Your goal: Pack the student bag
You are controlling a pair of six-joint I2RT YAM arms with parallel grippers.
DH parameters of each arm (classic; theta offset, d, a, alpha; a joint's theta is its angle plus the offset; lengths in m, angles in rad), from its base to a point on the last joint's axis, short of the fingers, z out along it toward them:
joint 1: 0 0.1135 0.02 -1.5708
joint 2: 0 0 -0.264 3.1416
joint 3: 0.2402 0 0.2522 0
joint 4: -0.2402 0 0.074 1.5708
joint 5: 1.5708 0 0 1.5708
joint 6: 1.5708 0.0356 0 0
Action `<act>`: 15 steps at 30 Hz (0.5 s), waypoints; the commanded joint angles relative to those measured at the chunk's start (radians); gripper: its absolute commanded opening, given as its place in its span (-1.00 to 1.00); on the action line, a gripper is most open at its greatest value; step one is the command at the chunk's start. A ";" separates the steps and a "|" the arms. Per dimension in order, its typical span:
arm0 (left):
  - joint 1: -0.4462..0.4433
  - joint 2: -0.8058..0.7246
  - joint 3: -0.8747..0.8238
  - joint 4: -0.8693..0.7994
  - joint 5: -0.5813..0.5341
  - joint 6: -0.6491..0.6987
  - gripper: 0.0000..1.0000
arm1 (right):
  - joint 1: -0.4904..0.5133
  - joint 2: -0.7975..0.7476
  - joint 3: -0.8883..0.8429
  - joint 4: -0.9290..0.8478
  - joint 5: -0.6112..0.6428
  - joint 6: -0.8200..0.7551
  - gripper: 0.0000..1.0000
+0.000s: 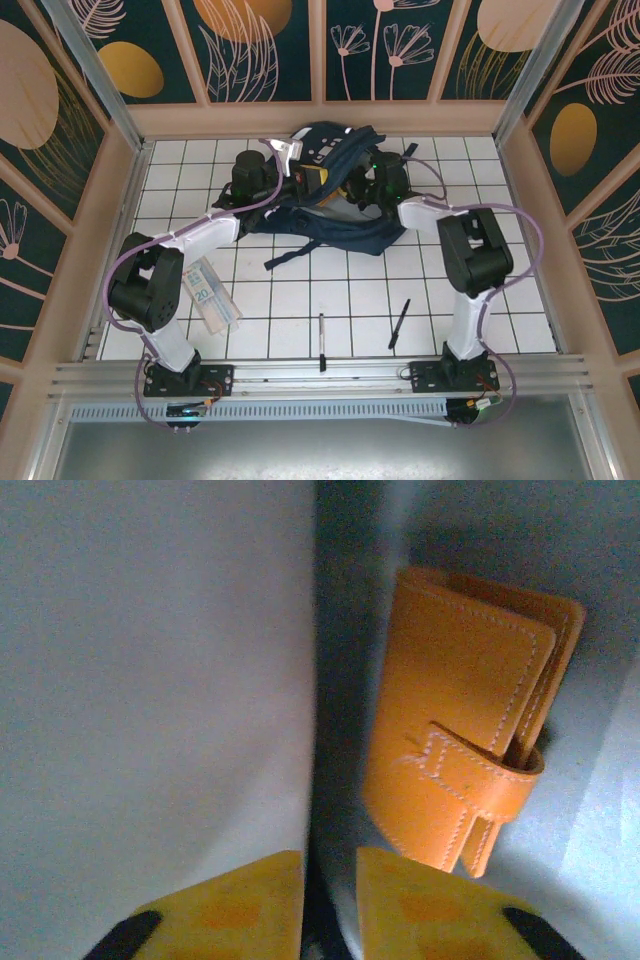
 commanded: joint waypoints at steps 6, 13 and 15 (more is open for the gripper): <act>-0.007 -0.053 0.048 0.064 0.024 0.044 -1.00 | 0.001 0.050 -0.013 -0.099 0.034 -0.046 -0.29; -0.007 -0.055 0.071 0.024 0.028 0.078 -1.00 | 0.042 0.186 0.102 -0.062 0.056 -0.009 -0.20; -0.007 -0.055 0.068 0.029 0.028 0.078 -1.00 | 0.051 0.231 0.140 -0.024 0.042 -0.006 -0.45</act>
